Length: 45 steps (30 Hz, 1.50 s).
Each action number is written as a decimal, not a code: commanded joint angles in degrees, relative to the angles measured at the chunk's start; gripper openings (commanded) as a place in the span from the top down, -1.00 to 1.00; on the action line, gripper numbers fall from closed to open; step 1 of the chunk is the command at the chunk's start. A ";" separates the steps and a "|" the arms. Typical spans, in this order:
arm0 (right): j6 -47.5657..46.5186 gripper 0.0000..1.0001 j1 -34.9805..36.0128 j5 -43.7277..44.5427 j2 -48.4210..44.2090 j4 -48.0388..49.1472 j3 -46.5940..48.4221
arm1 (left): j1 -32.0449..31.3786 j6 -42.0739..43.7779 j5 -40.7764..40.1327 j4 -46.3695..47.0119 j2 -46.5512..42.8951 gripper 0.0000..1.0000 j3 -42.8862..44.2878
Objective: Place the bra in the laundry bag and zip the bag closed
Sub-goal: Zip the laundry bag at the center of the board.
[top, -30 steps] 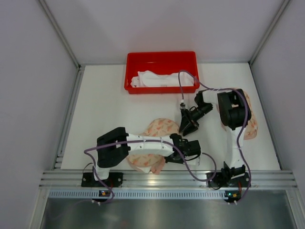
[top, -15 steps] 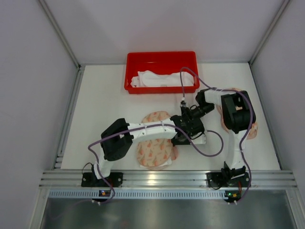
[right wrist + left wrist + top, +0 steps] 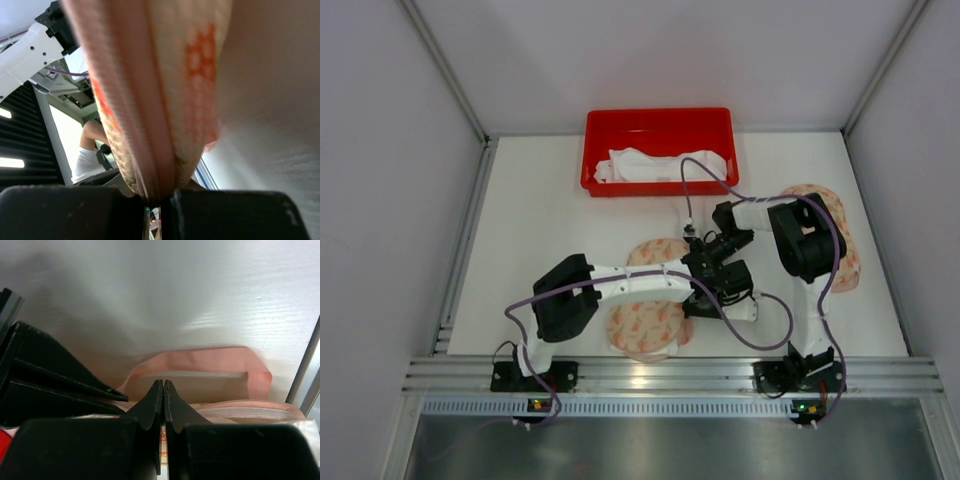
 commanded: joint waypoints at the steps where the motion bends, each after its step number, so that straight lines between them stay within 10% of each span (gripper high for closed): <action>1: 4.04 1.00 -0.44 -0.76 -0.67 7.27 -0.45 | -2.42 1.97 2.69 0.16 -4.07 1.00 -2.72; 14: 17.41 1.00 -8.09 4.60 -3.84 19.41 -1.86 | -8.50 0.39 3.66 0.16 -11.02 1.00 -15.74; 21: 9.27 -0.27 -8.18 4.34 -3.13 8.88 -0.63 | -7.62 2.32 0.32 1.30 -9.53 1.00 -12.32; 31: 2.91 -0.36 -5.37 -0.31 -6.03 2.88 -4.33 | -3.31 4.61 -1.27 2.79 -6.45 1.00 -5.64; 35: 4.05 -0.27 -3.26 -2.60 -5.16 3.85 -3.18 | -3.40 5.23 -1.00 2.71 -5.57 1.00 -4.23; 42: 5.72 0.95 -1.94 -3.31 -2.87 5.52 -2.48 | -3.66 4.88 1.28 2.62 -6.62 1.00 -4.40; 45: 6.42 1.00 -2.29 -3.31 -3.05 6.22 -2.21 | -4.89 4.52 2.34 2.62 -8.64 1.00 -7.38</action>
